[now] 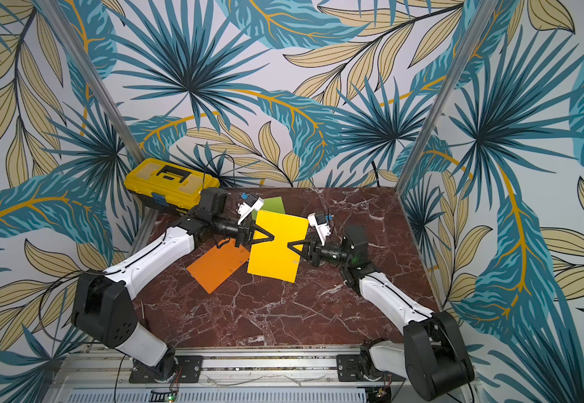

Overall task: Unclip the paperclips from the documents
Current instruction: Adjust the document.

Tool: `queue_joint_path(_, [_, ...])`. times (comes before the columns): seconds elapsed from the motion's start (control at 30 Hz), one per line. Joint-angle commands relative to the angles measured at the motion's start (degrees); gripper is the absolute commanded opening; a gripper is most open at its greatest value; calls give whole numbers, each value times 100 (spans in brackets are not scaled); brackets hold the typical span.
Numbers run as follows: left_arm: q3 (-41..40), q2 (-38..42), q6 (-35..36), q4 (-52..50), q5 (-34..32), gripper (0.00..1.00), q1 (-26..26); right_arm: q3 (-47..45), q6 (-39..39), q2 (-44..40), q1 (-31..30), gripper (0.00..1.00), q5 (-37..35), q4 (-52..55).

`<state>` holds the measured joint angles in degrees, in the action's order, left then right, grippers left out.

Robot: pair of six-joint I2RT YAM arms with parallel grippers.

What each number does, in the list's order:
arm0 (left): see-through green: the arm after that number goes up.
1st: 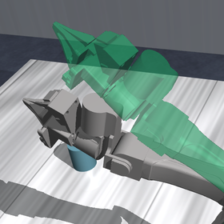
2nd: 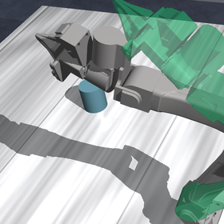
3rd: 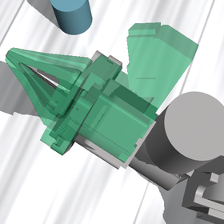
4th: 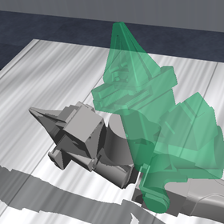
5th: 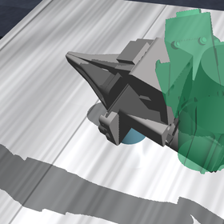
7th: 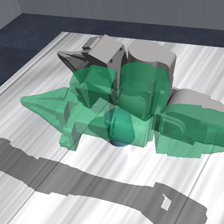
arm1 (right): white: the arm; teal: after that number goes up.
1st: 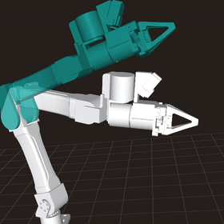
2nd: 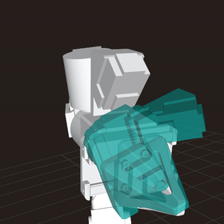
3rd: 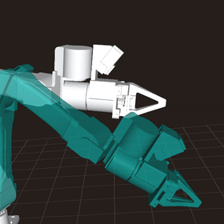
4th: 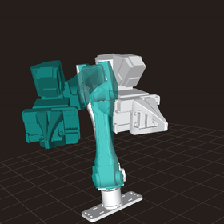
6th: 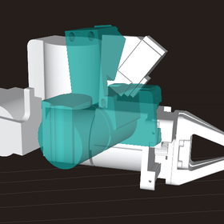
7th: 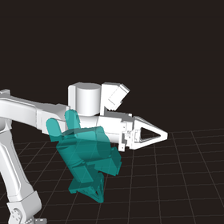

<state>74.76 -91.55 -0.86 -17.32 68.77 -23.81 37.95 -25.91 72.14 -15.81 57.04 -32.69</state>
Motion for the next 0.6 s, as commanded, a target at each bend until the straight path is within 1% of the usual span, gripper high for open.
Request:
queue_joint_path(0.0, [71, -15, 80, 89, 9, 0, 2, 124, 40, 36, -27, 0, 6, 28])
queue_joint_path(0.13, [40, 32, 71, 89, -25, 0, 39, 188, 98, 24, -27, 0, -47, 147])
queue_joint_path(0.27, [4, 66, 42, 95, -25, 16, 83, 282, 283, -118, -16, 0, -196, 461])
queue_joint_path(0.33, [-14, 67, 29, 89, -15, 20, 89, 349, 343, -203, -9, 0, -234, 579])
queue_joint_path(0.57, [-52, 58, -65, 124, -4, 23, 110, 628, 553, -418, 83, 0, -383, 1031])
